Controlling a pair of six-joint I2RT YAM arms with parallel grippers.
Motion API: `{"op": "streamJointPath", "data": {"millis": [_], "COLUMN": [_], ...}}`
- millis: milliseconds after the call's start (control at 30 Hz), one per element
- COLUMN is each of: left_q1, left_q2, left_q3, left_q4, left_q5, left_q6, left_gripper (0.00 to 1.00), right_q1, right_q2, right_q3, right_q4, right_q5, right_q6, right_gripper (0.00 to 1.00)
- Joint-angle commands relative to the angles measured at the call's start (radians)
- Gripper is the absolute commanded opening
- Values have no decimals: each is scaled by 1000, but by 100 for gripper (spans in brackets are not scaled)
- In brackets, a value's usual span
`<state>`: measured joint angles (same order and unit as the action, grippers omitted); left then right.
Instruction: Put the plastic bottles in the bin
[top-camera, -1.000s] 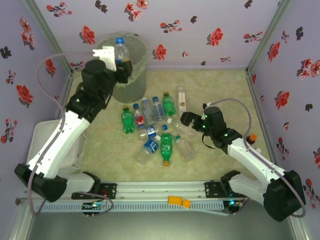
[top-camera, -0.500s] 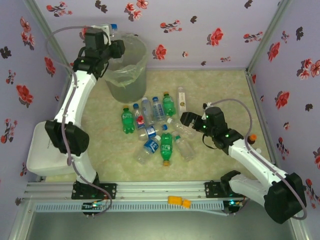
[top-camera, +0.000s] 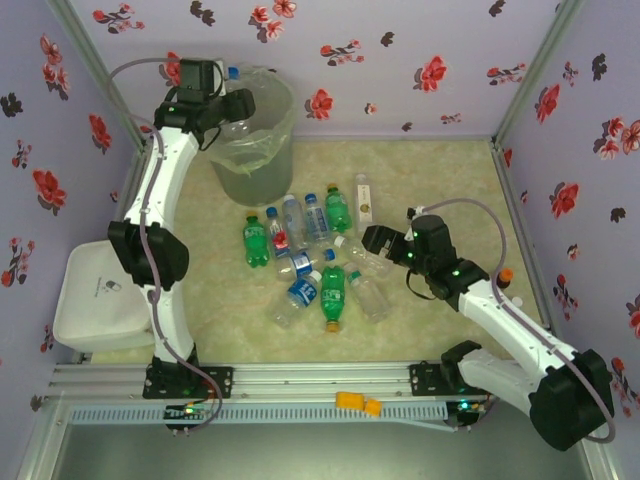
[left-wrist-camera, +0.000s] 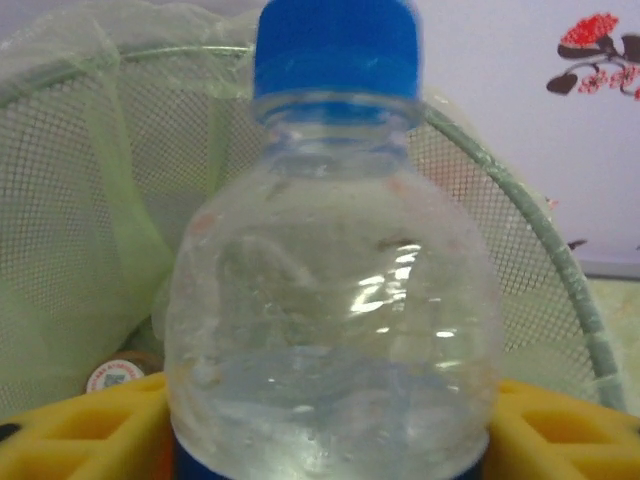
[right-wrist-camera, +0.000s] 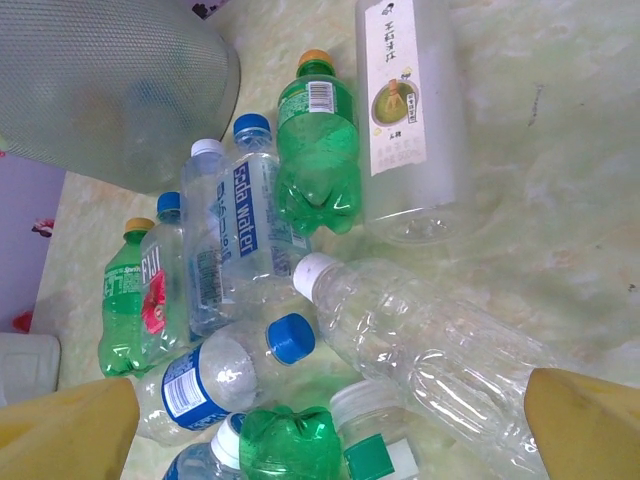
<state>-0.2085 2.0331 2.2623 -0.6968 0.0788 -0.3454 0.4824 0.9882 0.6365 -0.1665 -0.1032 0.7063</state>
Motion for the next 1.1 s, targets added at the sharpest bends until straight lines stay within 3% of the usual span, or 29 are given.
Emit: {"op": "streamJointPath", "data": {"millis": [0, 233, 433, 567, 667, 833, 933, 1000, 1067], "left_q1": [3, -5, -22, -47, -62, -93, -122, -138, -154], "left_q2": [-21, -136, -289, -453, -593, -854, -968, -1024, -1071], "left_q3": [47, 6, -140, -391, -611, -1017, -1168, -1267, -1361], "left_q4": [-13, 19, 114, 256, 352, 536, 556, 567, 576], "left_q5": [21, 27, 85, 134, 141, 173, 174, 168, 117], "left_q6": [-18, -3, -10, -15, -42, -145, -162, -159, -181], "left_gripper": [77, 83, 86, 87, 87, 91, 92, 100, 100], "right_q1": [-5, -8, -17, -40, -60, -68, -75, -80, -82], "right_q2": [-16, 17, 97, 193, 295, 497, 591, 659, 735], "right_q3": [13, 57, 130, 193, 268, 468, 545, 602, 672], "right_q4": [-40, -77, -107, -124, -125, -238, -247, -262, -293], "right_q5": [40, 78, 97, 111, 32, 43, 58, 64, 74], "right_q6": [-26, -78, -117, -131, -206, -301, -316, -324, -330], "right_gripper": [100, 100, 100, 99, 100, 100, 100, 100, 99]}}
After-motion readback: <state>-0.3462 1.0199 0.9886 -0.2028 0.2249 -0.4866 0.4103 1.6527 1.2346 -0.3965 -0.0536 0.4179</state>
